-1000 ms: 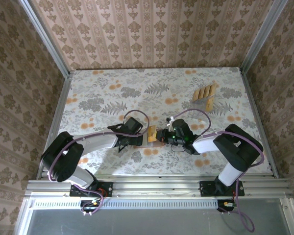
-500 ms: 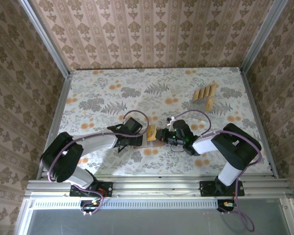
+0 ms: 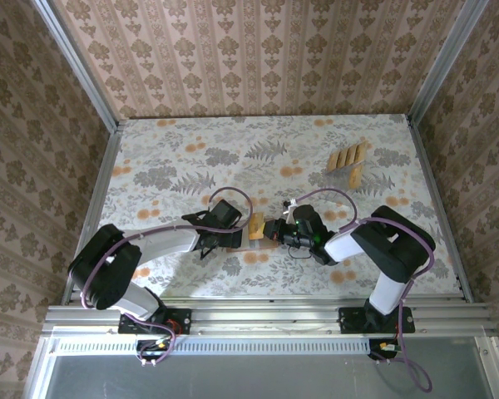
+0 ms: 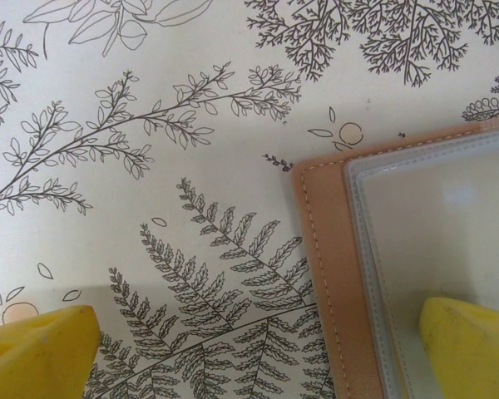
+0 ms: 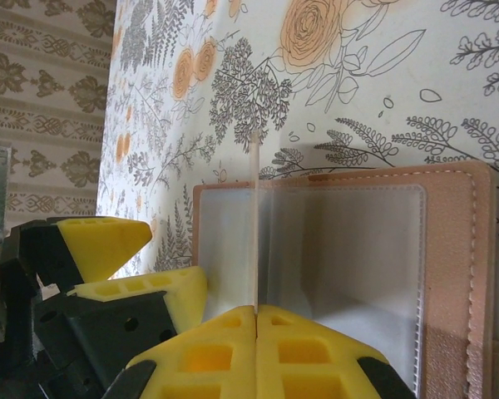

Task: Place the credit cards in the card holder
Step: Insert the credit card into the card slot.

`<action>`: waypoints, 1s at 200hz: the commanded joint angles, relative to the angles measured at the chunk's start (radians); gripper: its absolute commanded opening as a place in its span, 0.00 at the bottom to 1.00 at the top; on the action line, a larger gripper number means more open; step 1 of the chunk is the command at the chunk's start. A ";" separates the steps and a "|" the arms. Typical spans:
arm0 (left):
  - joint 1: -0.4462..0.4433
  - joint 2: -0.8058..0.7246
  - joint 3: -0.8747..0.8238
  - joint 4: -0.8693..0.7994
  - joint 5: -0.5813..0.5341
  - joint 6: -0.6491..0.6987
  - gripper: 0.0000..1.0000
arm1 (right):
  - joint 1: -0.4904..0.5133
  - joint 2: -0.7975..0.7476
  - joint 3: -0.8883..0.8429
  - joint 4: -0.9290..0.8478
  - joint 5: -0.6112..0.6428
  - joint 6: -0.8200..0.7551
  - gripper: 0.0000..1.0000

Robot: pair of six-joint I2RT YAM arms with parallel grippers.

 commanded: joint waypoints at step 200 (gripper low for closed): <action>-0.004 -0.003 -0.025 -0.062 -0.014 -0.007 1.00 | -0.002 0.061 -0.069 0.124 -0.069 0.053 0.00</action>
